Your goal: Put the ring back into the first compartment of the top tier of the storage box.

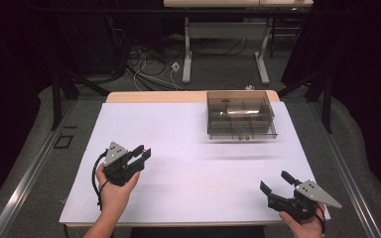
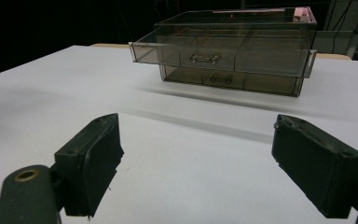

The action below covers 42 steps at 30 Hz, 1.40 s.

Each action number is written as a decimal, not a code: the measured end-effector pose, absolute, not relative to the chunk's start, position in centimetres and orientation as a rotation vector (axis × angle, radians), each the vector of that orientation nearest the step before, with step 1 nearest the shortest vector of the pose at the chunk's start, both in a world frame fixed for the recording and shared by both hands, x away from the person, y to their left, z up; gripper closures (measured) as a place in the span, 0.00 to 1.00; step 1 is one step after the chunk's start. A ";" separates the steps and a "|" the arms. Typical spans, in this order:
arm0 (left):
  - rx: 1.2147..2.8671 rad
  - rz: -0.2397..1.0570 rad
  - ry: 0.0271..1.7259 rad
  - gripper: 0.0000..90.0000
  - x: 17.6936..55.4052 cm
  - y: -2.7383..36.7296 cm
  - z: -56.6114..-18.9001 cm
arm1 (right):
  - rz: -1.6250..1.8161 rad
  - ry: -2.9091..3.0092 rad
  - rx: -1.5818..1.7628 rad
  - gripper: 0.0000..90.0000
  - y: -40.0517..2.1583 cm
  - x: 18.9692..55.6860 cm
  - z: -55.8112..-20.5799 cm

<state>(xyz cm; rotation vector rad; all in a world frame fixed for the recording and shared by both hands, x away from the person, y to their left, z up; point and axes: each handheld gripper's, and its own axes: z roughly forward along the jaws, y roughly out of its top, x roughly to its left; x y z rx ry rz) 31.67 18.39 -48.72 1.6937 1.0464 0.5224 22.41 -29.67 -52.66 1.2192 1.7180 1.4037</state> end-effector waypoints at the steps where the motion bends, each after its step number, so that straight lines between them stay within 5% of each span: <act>1: 1.690 0.519 1.045 0.74 31.9 18.2 -48.6 | 1.404 1.720 1.223 0.17 -29.7 22.4 -52.6; 42: 1.741 0.434 0.953 0.74 36.7 10.6 -44.4 | 1.409 1.715 1.222 0.17 -29.8 22.4 -52.7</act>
